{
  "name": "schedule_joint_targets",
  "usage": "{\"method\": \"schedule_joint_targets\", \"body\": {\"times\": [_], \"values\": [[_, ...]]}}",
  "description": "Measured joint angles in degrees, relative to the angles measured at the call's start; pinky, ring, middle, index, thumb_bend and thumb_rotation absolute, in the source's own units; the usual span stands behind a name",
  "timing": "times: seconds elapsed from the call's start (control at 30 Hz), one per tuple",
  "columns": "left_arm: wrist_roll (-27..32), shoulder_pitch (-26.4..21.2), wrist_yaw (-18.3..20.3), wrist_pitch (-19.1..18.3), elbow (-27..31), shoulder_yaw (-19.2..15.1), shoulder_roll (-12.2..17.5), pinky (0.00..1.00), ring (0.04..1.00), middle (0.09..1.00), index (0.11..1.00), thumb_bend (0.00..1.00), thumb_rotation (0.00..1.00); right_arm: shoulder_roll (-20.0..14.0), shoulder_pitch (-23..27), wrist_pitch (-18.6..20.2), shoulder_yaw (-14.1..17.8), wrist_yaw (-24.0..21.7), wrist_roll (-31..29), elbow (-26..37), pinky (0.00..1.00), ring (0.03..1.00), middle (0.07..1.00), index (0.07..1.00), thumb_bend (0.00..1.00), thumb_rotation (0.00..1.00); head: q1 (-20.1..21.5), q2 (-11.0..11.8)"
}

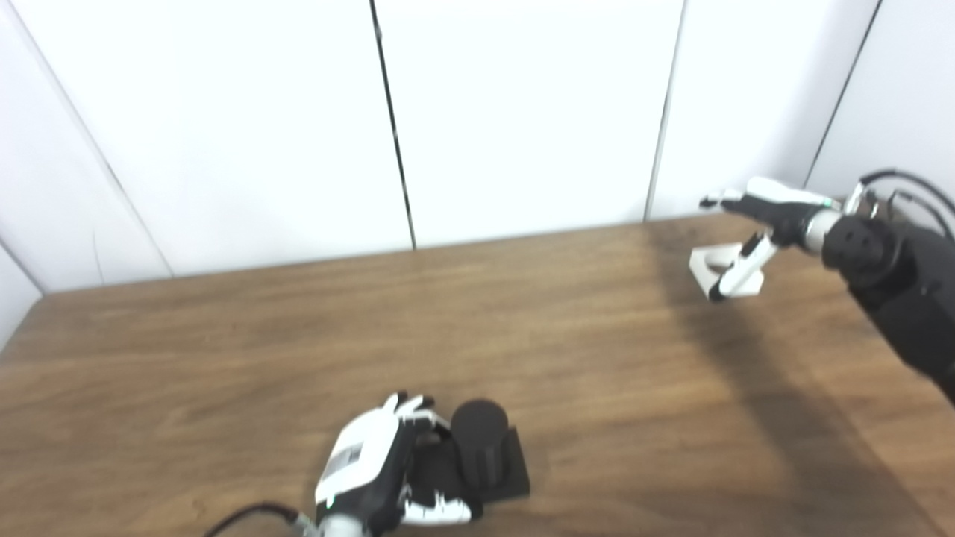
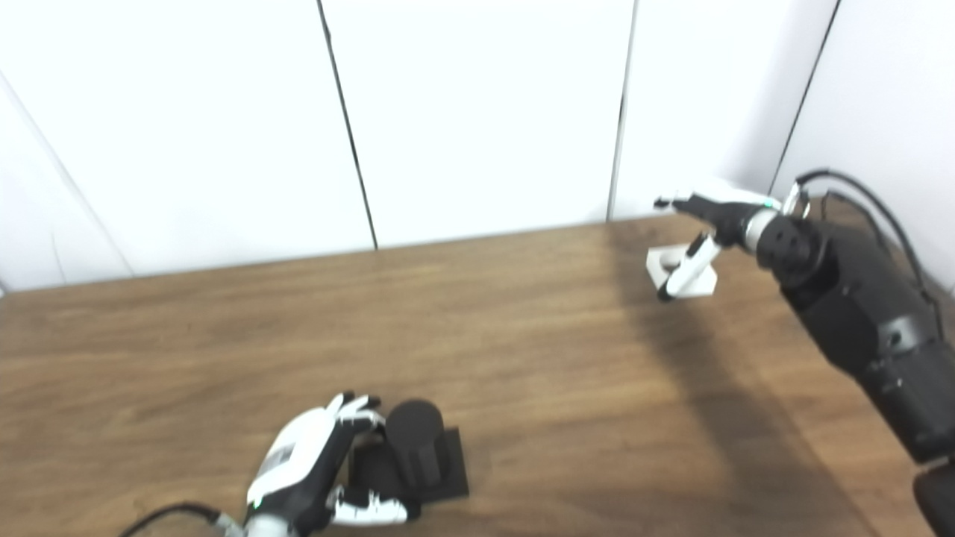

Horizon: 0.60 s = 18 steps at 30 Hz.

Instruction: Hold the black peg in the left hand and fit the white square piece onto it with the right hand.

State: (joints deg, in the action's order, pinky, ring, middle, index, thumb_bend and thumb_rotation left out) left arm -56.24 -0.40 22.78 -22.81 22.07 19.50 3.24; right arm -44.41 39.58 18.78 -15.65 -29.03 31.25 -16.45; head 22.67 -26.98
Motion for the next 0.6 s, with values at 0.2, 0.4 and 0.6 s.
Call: {"method": "schedule_joint_targets", "body": {"times": [0.2, 0.4, 0.6], "values": [[0.9, 0.0, -0.7, 0.4, -0.3, 0.1, 0.7, 1.0, 1.0, 0.93, 0.482, 0.52, 0.06, 0.0, 0.0, 0.6, 0.2, -0.1, 0.1, 0.1, 0.94, 1.0, 1.0, 0.959, 1.0, 0.22, 0.8, 0.3], [1.3, 0.2, -1.1, 0.4, -0.3, 0.0, 1.0, 1.0, 1.0, 0.933, 0.482, 0.52, 0.06, 0.0, 0.0, 0.6, 0.1, -0.6, 0.2, 0.4, 0.93, 1.0, 0.993, 0.953, 1.0, 0.23, 2.4, 0.3], [2.0, 0.5, -2.0, 0.5, -0.3, 0.0, 1.7, 1.0, 1.0, 0.929, 0.482, 0.52, 0.06, 0.0, 0.0, 0.5, -0.4, -0.8, 1.8, 0.0, 0.94, 1.0, 0.997, 0.942, 1.0, 0.22, 5.5, 0.3]]}}
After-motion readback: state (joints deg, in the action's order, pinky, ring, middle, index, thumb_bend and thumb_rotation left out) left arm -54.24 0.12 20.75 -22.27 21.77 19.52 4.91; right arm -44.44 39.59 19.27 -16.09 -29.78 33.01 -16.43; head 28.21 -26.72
